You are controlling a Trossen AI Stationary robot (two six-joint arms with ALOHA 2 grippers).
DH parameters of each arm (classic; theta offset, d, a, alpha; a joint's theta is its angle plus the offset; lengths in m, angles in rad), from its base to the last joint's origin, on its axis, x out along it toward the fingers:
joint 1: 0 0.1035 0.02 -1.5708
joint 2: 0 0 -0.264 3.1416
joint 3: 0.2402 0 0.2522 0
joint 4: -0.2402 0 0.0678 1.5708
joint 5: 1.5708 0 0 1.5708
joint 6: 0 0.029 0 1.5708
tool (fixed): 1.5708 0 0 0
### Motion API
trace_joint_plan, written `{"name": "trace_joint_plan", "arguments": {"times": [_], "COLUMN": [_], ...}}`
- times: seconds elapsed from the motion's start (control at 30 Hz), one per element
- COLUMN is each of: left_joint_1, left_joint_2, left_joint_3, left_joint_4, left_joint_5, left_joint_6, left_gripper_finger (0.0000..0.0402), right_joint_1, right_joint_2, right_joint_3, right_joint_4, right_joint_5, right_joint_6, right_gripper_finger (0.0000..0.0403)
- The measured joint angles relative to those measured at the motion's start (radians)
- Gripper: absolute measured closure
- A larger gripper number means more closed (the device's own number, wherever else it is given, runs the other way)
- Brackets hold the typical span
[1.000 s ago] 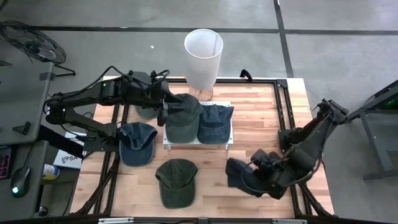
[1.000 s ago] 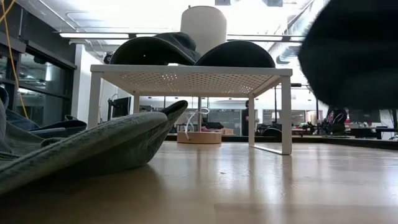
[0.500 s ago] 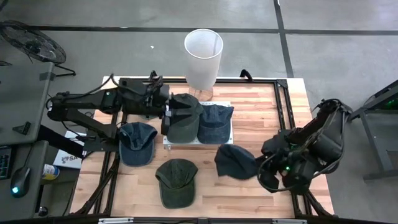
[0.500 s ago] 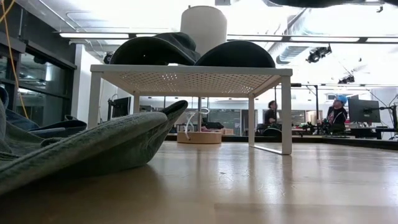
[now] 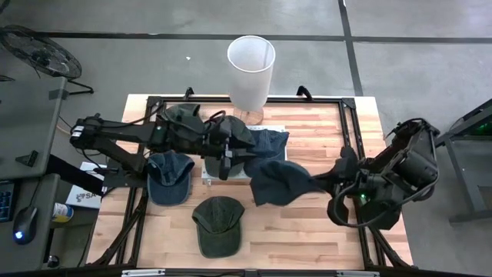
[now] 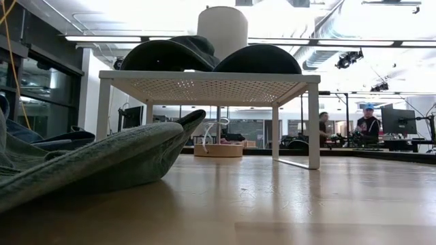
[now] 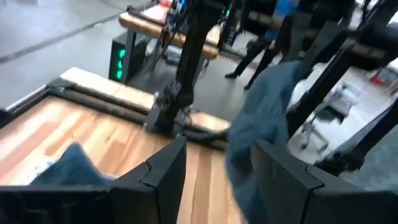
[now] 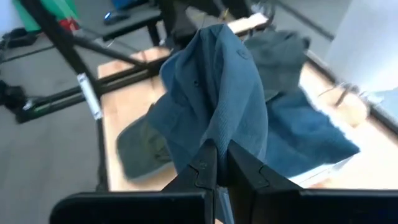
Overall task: Pick & Place hat
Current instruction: Stack the bottom blue cap on the blue cap on the shelf
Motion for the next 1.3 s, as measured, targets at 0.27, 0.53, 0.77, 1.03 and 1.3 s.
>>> {"name": "trace_joint_plan", "arguments": {"times": [0.27, 0.53, 0.77, 1.03, 1.3], "left_joint_1": [0.0, 0.001, 0.002, 0.003, 0.003], "left_joint_2": [0.002, 0.003, 0.003, 0.003, 0.003], "left_joint_3": [0.001, 0.001, 0.001, 0.001, 0.001], "left_joint_4": [0.062, 0.126, 0.161, 0.159, 0.161], "left_joint_5": [-0.002, -0.009, -0.105, -0.148, -0.117], "left_joint_6": [-0.014, 0.011, 0.102, 0.167, 0.167], "left_gripper_finger": [0.0225, 0.0225, 0.0225, 0.0225, 0.0225], "right_joint_1": [-0.015, -0.079, -0.12, -0.138, -0.169], "right_joint_2": [0.0, 0.0, 0.0, 0.0, -0.003], "right_joint_3": [0.058, 0.114, 0.133, 0.132, 0.132], "right_joint_4": [-0.096, -0.098, -0.076, -0.05, 0.044], "right_joint_5": [0.179, 0.253, 0.18, 0.136, 0.095], "right_joint_6": [0.03, -0.082, -0.18, -0.219, -0.328], "right_gripper_finger": [0.0395, 0.0395, 0.0395, 0.0395, 0.0395]}}
